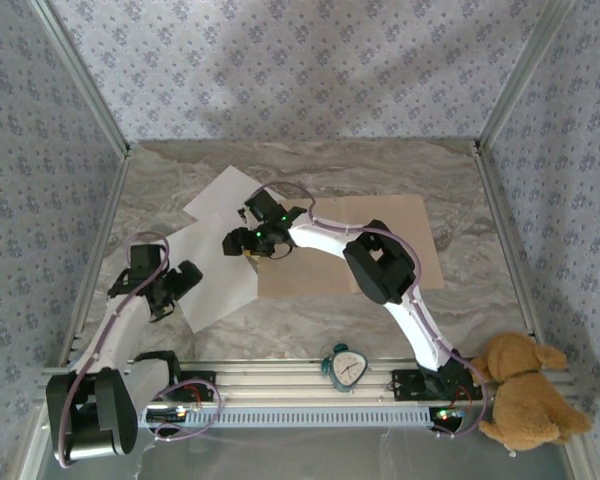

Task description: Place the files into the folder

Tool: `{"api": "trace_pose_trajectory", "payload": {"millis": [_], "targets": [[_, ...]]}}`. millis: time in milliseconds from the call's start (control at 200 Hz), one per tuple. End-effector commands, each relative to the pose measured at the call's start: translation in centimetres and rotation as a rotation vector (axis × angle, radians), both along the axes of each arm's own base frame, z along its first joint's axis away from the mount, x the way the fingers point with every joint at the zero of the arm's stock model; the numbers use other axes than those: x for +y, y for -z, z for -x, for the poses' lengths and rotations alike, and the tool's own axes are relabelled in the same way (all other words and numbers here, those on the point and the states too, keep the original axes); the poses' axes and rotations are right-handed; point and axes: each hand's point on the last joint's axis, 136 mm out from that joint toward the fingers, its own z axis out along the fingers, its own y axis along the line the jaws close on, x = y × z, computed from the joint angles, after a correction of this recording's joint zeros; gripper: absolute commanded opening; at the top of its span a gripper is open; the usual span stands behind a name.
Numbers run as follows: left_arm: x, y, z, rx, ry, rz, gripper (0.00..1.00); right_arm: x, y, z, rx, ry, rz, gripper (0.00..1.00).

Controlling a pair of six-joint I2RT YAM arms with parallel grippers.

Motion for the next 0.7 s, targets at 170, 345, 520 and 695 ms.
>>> {"api": "trace_pose_trajectory", "payload": {"millis": [170,345,520,695], "targets": [[-0.4,0.4,-1.1,0.002,0.017,0.048,0.91,1.1,0.7,0.8,0.015,-0.01,0.024,0.69],[-0.3,0.5,-1.3,0.001,0.022,0.046,0.9,1.2,0.7,1.6,0.026,-0.028,0.028,0.69],[-0.1,1.1,-1.2,0.026,0.018,0.045,0.9,1.1,1.4,2.2,0.036,-0.033,0.042,0.69],[-0.1,1.5,-1.5,0.041,0.025,0.051,0.92,0.8,2.0,2.4,0.048,-0.024,0.055,0.69]]}}
